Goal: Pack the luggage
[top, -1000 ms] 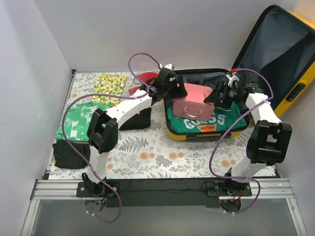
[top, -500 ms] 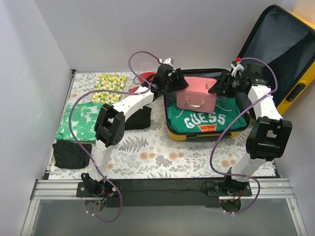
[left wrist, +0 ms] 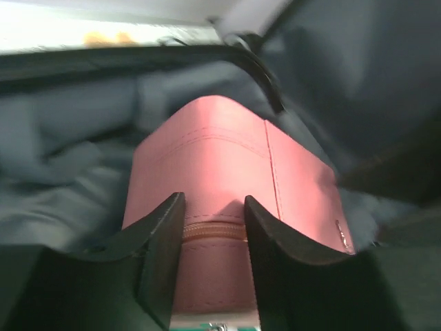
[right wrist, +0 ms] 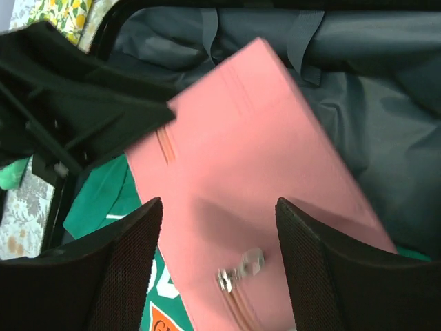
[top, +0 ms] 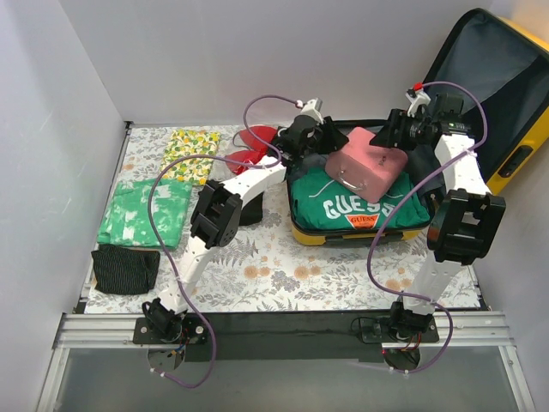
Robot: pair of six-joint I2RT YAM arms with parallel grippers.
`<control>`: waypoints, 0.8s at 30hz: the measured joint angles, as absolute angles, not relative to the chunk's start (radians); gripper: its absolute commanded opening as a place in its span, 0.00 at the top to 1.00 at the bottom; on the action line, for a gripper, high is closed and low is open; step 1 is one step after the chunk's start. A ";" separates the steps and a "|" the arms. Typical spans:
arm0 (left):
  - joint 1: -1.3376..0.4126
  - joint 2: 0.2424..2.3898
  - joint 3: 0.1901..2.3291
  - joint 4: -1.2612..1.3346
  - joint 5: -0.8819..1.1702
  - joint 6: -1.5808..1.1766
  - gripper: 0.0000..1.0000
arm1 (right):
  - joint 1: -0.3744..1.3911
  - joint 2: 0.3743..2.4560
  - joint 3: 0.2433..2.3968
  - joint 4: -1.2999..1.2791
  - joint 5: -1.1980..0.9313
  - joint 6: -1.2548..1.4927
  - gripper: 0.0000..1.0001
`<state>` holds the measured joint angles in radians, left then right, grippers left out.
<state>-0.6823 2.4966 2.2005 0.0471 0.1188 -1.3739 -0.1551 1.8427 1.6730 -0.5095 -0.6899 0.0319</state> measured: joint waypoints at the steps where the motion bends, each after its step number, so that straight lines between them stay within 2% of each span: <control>1: -0.692 2.491 2.187 0.072 0.130 -1.371 0.63 | -0.155 1.843 1.672 -0.519 -0.689 0.018 0.22; 2: -0.706 2.477 2.153 0.102 0.141 -1.366 0.61 | -0.155 1.843 1.671 -0.525 -0.684 0.009 0.13; 5: -0.740 2.390 1.975 0.188 0.146 -1.337 0.44 | -0.157 1.831 1.637 -0.528 -0.649 -0.010 0.04; 7: -0.751 2.343 1.893 0.219 0.153 -1.323 0.36 | -0.161 1.814 1.610 -0.515 -0.633 -0.011 0.03; 10: -0.753 2.300 1.832 0.225 0.157 -1.304 0.32 | -0.173 1.763 1.574 -0.532 -0.596 -0.008 0.02; 15: -0.734 2.274 1.777 0.239 0.167 -1.287 0.34 | -0.203 1.690 1.576 -0.580 -0.542 -0.007 0.02; 19: -0.689 2.214 1.694 0.247 0.247 -1.262 0.44 | -0.212 1.595 1.565 -0.608 -0.525 -0.045 0.05; 22: -0.648 2.117 1.596 0.229 0.338 -1.204 0.52 | -0.210 1.464 1.497 -0.632 -0.527 -0.108 0.18; 23: -0.635 2.078 1.567 0.219 0.364 -1.179 0.55 | -0.206 1.421 1.472 -0.645 -0.527 -0.125 0.27; 24: -0.626 2.043 1.543 0.215 0.389 -1.155 0.57 | -0.202 1.379 1.446 -0.660 -0.526 -0.146 0.29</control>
<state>-0.6262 2.0430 1.5429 0.2146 0.3889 -1.1545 -0.2016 1.3788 1.4460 -0.6601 -0.5262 -0.1463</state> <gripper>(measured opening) 0.475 0.789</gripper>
